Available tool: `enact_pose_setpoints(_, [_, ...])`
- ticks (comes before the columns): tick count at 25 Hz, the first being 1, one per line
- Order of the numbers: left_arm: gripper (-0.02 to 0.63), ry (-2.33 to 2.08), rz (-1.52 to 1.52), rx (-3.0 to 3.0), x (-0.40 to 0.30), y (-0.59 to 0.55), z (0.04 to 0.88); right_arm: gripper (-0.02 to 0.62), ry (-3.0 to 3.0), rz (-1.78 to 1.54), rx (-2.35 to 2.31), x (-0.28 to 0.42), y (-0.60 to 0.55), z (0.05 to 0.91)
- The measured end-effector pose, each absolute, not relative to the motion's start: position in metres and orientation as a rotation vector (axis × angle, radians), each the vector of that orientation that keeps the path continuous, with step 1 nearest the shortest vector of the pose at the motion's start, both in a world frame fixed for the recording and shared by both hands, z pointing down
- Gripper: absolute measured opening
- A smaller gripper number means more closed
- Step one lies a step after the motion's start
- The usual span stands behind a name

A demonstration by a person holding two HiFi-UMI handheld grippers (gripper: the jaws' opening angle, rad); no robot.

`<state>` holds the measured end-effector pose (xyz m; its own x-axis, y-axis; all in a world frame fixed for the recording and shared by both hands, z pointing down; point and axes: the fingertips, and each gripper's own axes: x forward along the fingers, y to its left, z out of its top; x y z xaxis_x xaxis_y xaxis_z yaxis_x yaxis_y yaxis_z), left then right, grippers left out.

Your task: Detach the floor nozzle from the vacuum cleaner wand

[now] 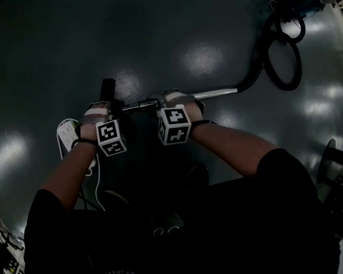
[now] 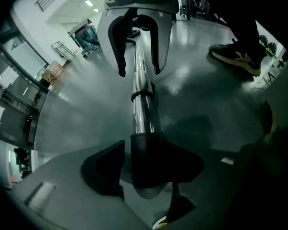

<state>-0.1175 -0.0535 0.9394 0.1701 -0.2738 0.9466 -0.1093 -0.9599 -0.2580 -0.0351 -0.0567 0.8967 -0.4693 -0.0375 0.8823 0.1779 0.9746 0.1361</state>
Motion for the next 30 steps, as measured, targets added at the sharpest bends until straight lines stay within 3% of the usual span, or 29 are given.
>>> enact_pose_setpoints(4, [0.185, 0.370, -1.967, -2.254, -0.125, -0.049, 0.953, 0.226, -1.939, -0.363, -0.135, -0.039, -0.053, 0.938])
enact_pose_setpoints(10, [0.176, 0.360, -2.001, -2.321, -0.123, -0.044, 0.945, 0.242, -1.899, -0.333, -0.186, -0.048, -0.051, 0.962])
enact_pose_setpoints(18, [0.178, 0.247, -2.017, -2.416, -0.118, -0.031, 0.923, 0.199, -1.960, -0.019, -0.325, -0.049, -0.036, 0.941])
enact_pose_setpoints(30, [0.173, -0.566, -2.306, -3.320, -0.109, 0.014, 0.865, 0.201, -1.879, -0.258, -0.253, -0.055, -0.033, 0.920])
